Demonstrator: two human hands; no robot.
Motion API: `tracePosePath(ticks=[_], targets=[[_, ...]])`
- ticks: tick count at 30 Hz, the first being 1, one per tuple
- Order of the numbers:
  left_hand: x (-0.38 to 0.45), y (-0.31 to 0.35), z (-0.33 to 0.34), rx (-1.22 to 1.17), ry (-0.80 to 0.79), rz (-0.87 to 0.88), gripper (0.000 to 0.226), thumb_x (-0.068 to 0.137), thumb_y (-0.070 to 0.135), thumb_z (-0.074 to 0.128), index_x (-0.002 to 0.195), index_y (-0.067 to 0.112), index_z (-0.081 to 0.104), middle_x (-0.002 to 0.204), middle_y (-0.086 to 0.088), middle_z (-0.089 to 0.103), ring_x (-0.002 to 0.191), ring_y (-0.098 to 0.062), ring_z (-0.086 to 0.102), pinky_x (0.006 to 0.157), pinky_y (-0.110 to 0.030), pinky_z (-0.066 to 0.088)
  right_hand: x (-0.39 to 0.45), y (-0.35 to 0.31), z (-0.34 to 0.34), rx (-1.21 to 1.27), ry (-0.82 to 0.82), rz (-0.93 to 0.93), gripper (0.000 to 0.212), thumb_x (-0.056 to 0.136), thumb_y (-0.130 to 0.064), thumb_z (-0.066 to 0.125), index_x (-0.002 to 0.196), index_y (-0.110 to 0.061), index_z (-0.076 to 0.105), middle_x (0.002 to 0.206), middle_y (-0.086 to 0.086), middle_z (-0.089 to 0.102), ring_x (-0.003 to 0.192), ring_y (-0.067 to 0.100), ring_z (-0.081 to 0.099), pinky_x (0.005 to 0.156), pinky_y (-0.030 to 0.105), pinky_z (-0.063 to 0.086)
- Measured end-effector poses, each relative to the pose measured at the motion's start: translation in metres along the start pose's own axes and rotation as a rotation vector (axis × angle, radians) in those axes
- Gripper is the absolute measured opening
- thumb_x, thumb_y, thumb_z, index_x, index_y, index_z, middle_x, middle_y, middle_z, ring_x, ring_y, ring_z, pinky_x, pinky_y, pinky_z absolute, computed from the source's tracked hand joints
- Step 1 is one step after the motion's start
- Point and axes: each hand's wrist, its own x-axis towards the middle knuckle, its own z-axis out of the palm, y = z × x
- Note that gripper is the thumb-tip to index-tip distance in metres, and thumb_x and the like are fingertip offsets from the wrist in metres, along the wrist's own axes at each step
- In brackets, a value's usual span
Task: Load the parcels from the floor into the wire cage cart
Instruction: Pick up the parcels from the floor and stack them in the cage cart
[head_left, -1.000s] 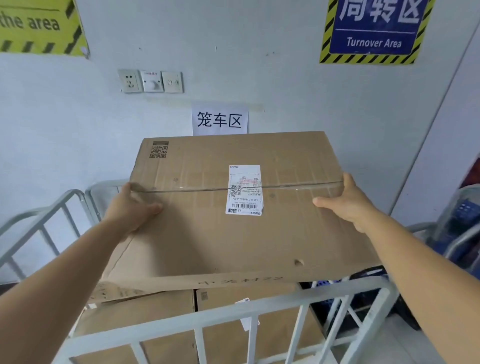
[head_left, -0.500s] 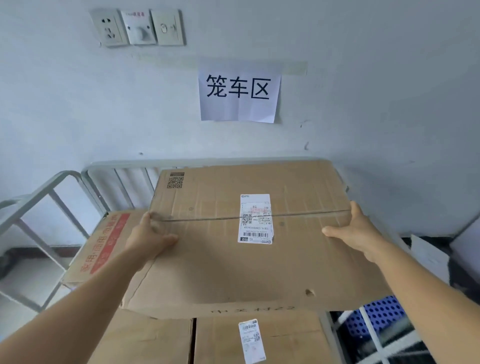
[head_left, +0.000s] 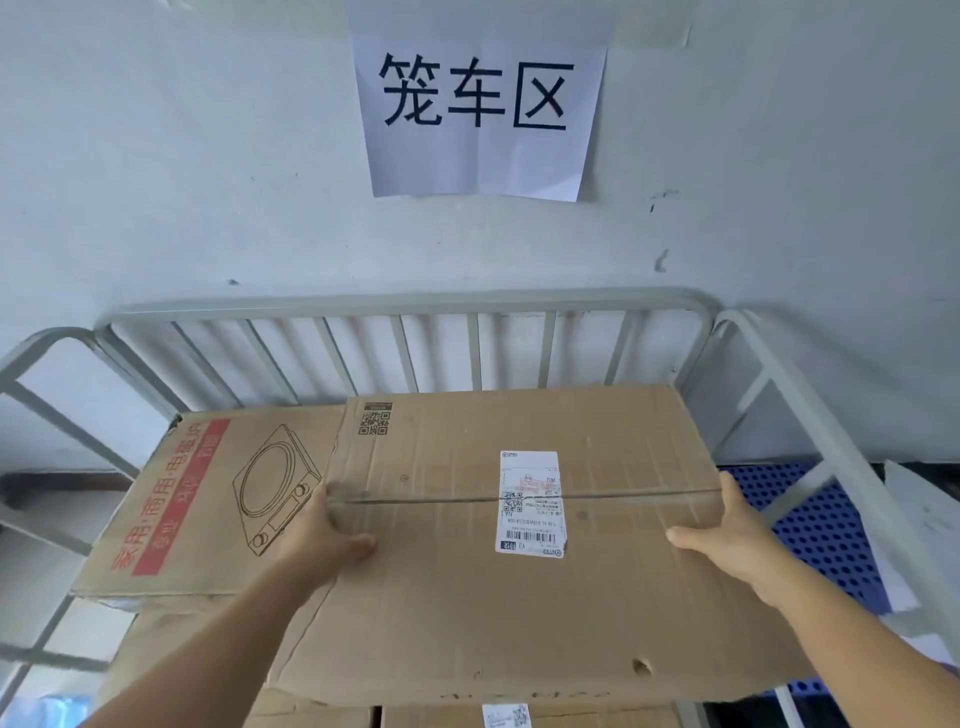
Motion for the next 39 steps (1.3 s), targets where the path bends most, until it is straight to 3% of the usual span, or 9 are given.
tracePosePath(ticks=[3, 11, 15, 20, 25, 33, 39], targets=[[0.031, -0.002, 0.016, 0.035, -0.024, -0.018, 0.103, 0.063, 0.023, 0.086, 0.147, 0.025, 0.026, 0.126, -0.01, 0.05, 0.109, -0.028, 0.052, 0.095, -0.045, 0.048, 0.026, 0.003, 0.009, -0.011, -0.005, 0.047, 0.115, 0.079, -0.025, 0.081, 0.156, -0.029, -0.005, 0.163, 0.0, 0.009, 0.148, 0.027, 0.016, 0.114, 0.049, 0.026], [0.11, -0.015, 0.068, 0.068, -0.086, -0.045, 0.105, 0.067, 0.021, 0.085, 0.149, 0.027, 0.021, 0.134, -0.014, 0.045, 0.116, -0.032, 0.047, 0.098, -0.05, 0.045, 0.101, 0.015, 0.037, -0.033, -0.003, 0.108, 0.114, 0.079, -0.025, 0.08, 0.156, -0.03, -0.004, 0.163, -0.004, 0.005, 0.149, 0.024, 0.014, 0.117, 0.048, 0.023], [0.134, -0.02, 0.089, 0.095, -0.087, -0.047, 0.105, 0.071, 0.022, 0.084, 0.151, 0.027, 0.017, 0.137, -0.016, 0.044, 0.11, -0.03, 0.049, 0.079, -0.038, 0.046, 0.134, 0.02, 0.048, -0.033, 0.006, 0.112, 0.112, 0.08, -0.021, 0.08, 0.156, -0.03, -0.001, 0.163, -0.002, 0.009, 0.148, 0.026, 0.017, 0.116, 0.048, 0.024], [0.163, -0.03, 0.11, 0.11, -0.079, -0.047, 0.105, 0.072, 0.02, 0.083, 0.152, 0.028, 0.014, 0.142, -0.015, 0.04, 0.121, -0.031, 0.046, 0.068, -0.025, 0.044, 0.175, 0.027, 0.067, -0.031, -0.004, 0.13, 0.112, 0.08, -0.021, 0.08, 0.155, -0.033, -0.001, 0.163, -0.001, 0.011, 0.147, 0.028, 0.019, 0.114, 0.05, 0.026], [0.185, -0.031, 0.122, 0.125, -0.053, -0.05, 0.108, 0.07, 0.022, 0.084, 0.151, 0.032, 0.013, 0.142, -0.013, 0.038, 0.124, -0.032, 0.044, 0.097, -0.047, 0.043, 0.206, 0.037, 0.086, 0.018, -0.014, 0.124, 0.111, 0.081, -0.018, 0.079, 0.155, -0.034, -0.002, 0.163, -0.002, 0.01, 0.148, 0.025, 0.017, 0.115, 0.049, 0.024], [0.196, -0.028, 0.13, 0.124, -0.011, -0.023, 0.105, 0.072, 0.025, 0.082, 0.151, 0.035, 0.013, 0.142, -0.01, 0.033, 0.126, -0.028, 0.04, 0.098, -0.044, 0.039, 0.233, 0.042, 0.093, 0.042, 0.02, 0.091, 0.11, 0.08, -0.019, 0.079, 0.155, -0.036, 0.0, 0.163, -0.004, 0.008, 0.149, 0.021, 0.011, 0.118, 0.049, 0.021], [0.19, -0.023, 0.131, 0.294, -0.017, -0.021, 0.1, 0.077, 0.033, 0.078, 0.152, 0.03, 0.012, 0.148, -0.009, 0.028, 0.127, -0.032, 0.041, 0.1, -0.046, 0.042, 0.233, 0.037, 0.092, -0.063, 0.015, 0.096, 0.11, 0.082, -0.024, 0.077, 0.156, -0.031, -0.005, 0.163, 0.002, 0.006, 0.147, 0.027, 0.017, 0.114, 0.047, 0.024]])
